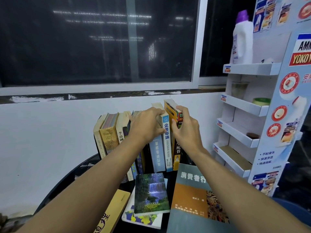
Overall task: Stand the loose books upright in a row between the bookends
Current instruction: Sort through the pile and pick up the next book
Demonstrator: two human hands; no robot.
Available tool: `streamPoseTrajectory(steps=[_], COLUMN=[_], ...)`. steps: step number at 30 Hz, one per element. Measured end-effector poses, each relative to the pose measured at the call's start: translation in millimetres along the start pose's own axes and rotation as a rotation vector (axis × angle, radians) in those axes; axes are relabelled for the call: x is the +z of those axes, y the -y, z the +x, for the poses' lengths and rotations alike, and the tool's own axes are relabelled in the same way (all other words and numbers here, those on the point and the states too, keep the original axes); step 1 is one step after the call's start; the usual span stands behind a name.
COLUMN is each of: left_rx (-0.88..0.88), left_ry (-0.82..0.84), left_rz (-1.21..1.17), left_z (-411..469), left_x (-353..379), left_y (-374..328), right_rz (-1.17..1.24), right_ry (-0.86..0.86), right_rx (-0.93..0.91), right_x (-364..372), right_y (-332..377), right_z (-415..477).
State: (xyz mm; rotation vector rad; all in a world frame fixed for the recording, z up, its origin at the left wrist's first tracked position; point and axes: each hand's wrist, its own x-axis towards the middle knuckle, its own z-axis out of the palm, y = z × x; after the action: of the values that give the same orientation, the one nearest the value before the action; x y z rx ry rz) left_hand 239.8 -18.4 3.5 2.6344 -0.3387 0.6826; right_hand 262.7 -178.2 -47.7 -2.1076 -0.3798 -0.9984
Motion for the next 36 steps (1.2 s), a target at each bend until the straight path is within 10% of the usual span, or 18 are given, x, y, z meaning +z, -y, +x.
streamPoseTrajectory(steps=[16, 36], left_rx=[-0.014, 0.059], left_ry=[0.015, -0.015], left_rz=[0.021, -0.008], left_z=[-4, -4], left_x=[-3, 4], left_y=[-3, -7], right_rz=[0.095, 0.098], right_ry=[0.626, 0.623], right_rx=[0.040, 0.075], right_x=[-44, -42], right_y=[1, -2], right_z=[23, 19])
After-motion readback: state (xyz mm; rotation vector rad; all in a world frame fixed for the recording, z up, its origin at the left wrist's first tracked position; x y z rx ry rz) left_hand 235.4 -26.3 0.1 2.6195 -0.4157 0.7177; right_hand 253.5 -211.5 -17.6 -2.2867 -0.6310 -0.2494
